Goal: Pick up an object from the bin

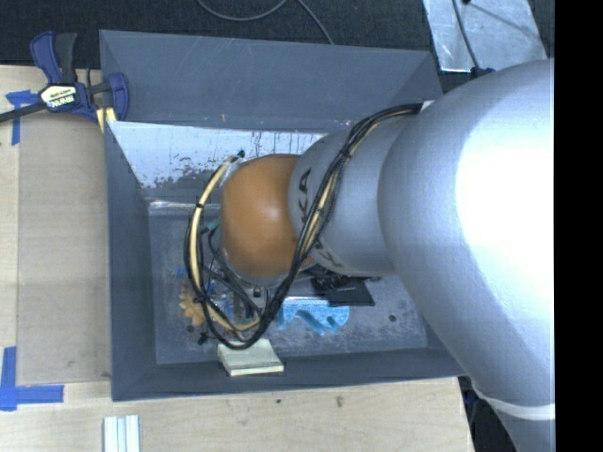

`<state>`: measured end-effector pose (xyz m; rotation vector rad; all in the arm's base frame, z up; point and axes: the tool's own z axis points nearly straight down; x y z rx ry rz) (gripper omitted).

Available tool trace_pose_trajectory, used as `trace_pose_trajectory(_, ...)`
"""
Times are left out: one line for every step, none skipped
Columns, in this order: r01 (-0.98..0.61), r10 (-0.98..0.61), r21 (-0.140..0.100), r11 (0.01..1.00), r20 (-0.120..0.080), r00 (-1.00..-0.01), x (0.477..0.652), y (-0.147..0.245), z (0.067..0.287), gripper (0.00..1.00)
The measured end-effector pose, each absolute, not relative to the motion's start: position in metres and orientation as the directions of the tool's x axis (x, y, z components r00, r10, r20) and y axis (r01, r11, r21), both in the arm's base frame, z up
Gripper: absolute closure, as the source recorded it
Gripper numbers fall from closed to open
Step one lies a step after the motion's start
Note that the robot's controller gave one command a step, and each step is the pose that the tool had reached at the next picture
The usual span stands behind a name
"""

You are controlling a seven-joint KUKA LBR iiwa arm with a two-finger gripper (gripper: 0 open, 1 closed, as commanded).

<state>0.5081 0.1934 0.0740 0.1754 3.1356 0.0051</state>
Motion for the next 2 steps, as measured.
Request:
trace_pose_trajectory(0.118, 0.118, 0.004, 0.993, -0.002, -0.993, 0.5157, 0.1975, 0.1561, 1.0)
trace_pose_trajectory(0.119, 0.119, 0.004, 0.993, -0.002, -0.993, 0.5157, 0.1975, 0.1561, 1.0)
